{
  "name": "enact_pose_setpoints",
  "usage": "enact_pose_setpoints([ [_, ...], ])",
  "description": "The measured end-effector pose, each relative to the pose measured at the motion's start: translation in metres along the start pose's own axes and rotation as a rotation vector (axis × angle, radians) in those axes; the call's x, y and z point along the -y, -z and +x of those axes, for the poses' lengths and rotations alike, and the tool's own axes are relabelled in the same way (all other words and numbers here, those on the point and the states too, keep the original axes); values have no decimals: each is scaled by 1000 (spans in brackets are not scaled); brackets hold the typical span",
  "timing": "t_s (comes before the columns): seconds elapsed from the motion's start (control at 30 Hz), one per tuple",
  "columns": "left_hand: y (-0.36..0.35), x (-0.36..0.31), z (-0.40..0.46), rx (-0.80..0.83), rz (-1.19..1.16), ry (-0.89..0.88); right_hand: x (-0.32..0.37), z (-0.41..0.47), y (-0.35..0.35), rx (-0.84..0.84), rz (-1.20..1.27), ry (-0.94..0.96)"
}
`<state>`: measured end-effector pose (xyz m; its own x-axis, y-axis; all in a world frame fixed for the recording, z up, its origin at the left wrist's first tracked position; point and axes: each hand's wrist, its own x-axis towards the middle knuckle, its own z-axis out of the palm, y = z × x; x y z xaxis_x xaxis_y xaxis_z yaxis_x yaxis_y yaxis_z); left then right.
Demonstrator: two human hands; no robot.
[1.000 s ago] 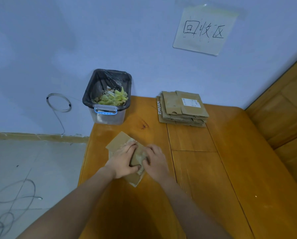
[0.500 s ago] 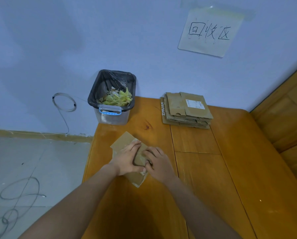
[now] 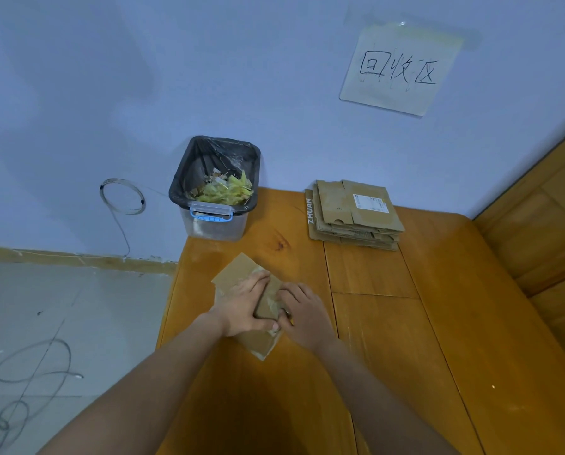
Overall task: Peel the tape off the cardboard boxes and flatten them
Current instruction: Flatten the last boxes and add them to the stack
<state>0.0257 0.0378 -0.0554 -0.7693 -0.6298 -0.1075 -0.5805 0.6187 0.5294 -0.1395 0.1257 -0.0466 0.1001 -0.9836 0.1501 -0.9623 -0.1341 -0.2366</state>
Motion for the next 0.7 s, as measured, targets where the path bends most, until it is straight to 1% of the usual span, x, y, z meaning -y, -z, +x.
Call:
enact_pose_setpoints([
  [0.1,0,2,2,37,58,-15,1,3,2,30,11,35],
  [0.23,1,2,4,49,62,-6,5,6,5,89,4,137],
  [0.33,1,2,4,43,52,-5,5,6,6,106,-24,166],
  [0.5,3,2,5,61,39,0,2,10,10,-21,-97,216],
  [0.6,3,1,7,73,54,-11,0,19,14,-39,-126,260],
  [0.7,4,1,8,75,66,-16,3,26,13,-52,-127,252],
])
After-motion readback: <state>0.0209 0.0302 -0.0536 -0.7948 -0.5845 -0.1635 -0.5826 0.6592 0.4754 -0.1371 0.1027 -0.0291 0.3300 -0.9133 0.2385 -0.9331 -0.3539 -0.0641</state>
